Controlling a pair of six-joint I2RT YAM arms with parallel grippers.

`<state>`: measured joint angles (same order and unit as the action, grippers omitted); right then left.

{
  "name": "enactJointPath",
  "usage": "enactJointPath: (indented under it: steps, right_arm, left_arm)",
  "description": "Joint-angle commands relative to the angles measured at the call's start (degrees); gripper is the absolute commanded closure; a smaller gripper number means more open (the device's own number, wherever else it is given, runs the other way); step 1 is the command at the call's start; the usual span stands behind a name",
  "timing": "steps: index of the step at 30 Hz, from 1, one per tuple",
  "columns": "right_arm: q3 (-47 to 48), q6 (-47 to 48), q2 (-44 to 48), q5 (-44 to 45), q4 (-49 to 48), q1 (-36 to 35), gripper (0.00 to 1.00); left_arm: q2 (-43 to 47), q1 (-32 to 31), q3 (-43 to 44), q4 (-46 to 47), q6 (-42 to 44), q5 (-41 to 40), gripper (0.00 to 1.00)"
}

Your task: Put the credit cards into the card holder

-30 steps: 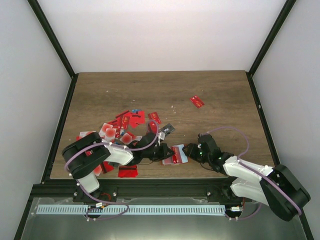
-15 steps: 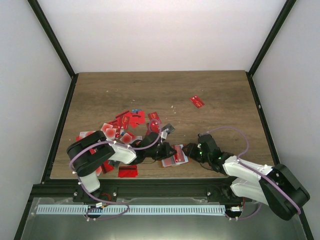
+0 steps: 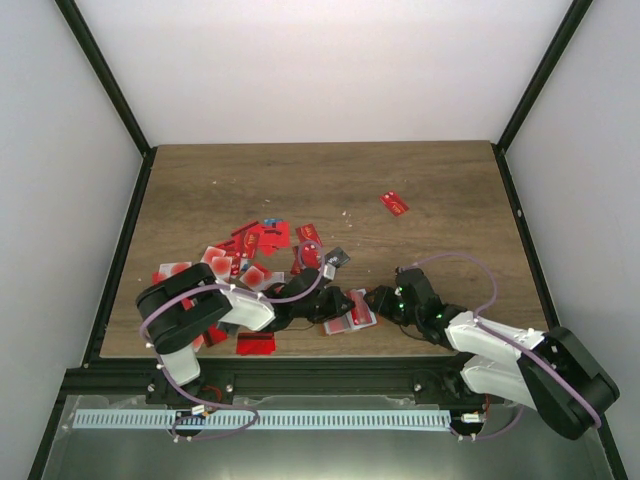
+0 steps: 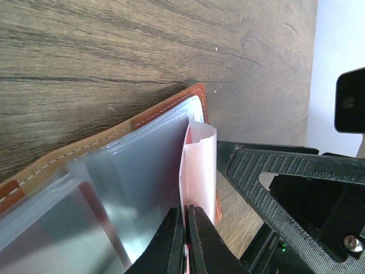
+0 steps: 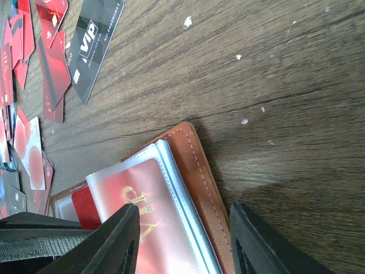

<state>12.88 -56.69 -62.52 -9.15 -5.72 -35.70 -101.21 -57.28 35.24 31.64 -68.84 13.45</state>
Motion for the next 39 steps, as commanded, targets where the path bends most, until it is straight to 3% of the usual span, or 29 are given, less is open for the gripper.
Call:
enactJointPath:
  steps: [1,8,16,30,33,39]
  right_arm:
    - [-1.5,-1.0,-0.9,0.2,3.1,0.2,0.54]
    - [-1.4,-1.2,0.6,0.9,4.3,0.2,0.54]
    - [-0.3,-1.0,3.2,2.1,6.7,0.2,0.53]
    - [2.5,0.9,6.6,3.7,10.9,0.2,0.54]
    - [2.2,3.4,9.4,1.8,10.3,0.2,0.55]
    - [0.8,7.8,13.7,-3.9,8.7,0.2,0.54]
  left_arm:
    - [-1.6,-1.0,0.3,-0.3,-1.0,-2.3,0.95]
    - [-0.7,-1.6,-0.2,-0.7,-1.0,-3.0,0.92]
    - [1.2,-2.3,-0.3,-3.7,2.1,-2.8,0.65]
    - [9.9,-2.4,3.3,-21.2,9.6,-5.9,0.46]
    - [11.5,-2.5,4.2,-24.8,12.1,-7.0,0.47]
    - [11.2,-2.6,7.7,-30.7,18.0,-8.1,0.73]
